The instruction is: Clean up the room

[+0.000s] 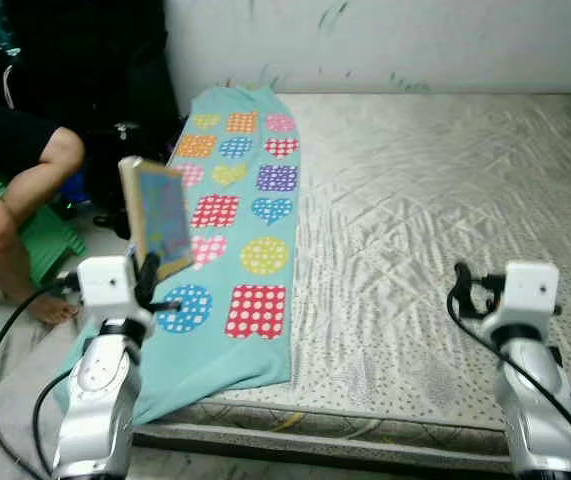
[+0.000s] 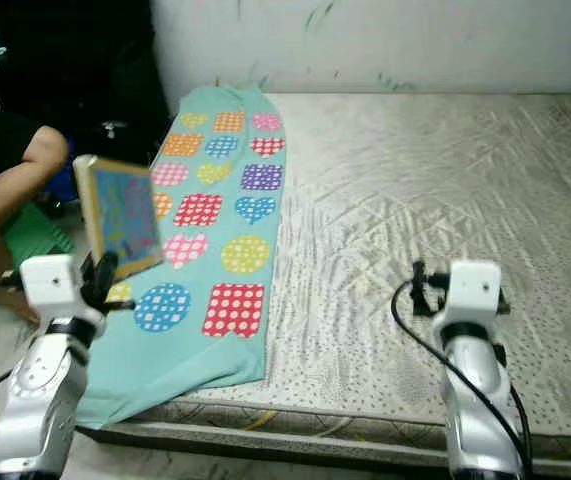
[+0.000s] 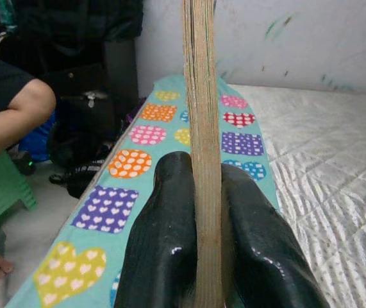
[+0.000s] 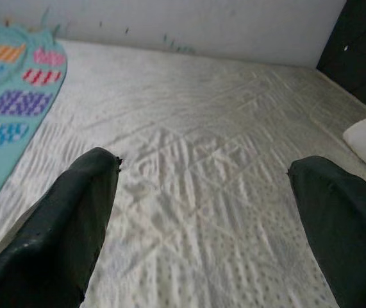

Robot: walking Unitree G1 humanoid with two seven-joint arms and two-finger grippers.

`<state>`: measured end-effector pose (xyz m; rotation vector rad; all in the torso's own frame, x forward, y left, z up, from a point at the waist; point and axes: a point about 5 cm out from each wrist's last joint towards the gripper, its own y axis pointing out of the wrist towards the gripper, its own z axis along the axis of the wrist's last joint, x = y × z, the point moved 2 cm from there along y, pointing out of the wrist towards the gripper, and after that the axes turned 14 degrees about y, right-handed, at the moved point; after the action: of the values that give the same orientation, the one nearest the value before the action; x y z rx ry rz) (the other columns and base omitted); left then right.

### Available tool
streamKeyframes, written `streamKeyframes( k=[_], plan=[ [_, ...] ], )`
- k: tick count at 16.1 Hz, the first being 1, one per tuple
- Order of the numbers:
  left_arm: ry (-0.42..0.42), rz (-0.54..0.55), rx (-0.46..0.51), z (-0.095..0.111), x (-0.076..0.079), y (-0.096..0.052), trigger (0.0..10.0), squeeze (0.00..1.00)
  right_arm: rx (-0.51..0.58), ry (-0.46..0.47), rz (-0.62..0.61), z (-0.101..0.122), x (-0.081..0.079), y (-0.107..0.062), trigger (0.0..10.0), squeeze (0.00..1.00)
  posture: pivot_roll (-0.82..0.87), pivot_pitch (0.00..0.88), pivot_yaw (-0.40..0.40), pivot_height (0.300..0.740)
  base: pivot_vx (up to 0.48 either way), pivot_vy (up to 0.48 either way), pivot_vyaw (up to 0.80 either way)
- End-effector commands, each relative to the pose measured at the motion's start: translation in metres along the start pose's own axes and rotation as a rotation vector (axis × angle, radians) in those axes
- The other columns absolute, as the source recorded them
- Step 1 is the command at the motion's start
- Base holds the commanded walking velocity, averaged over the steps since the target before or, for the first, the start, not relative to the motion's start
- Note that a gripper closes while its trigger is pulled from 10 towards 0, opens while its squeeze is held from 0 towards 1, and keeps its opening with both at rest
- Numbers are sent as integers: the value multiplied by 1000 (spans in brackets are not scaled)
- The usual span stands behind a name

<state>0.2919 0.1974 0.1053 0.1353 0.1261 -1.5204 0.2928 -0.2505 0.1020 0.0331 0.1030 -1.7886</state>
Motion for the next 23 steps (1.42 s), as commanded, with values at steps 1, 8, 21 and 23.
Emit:
streamKeyframes(
  k=[1,8,21,23],
  plan=[
    [-1,-2,57,14,1,0,10000,0,20,8,25,8,-5,1,10000,0,-118,0,57,740,0,0,0],
    [-65,-32,64,23,8,6,10000,0,19,84,68,15,-27,8,10000,0,-110,0,48,740,0,0,-373],
    [-85,-52,55,24,13,6,10000,0,22,82,99,20,-36,14,10000,0,-111,0,41,740,0,94,0],
    [-63,-64,67,25,16,5,10000,0,22,81,100,20,-36,14,10000,0,-112,0,42,740,0,0,0]
  ],
)
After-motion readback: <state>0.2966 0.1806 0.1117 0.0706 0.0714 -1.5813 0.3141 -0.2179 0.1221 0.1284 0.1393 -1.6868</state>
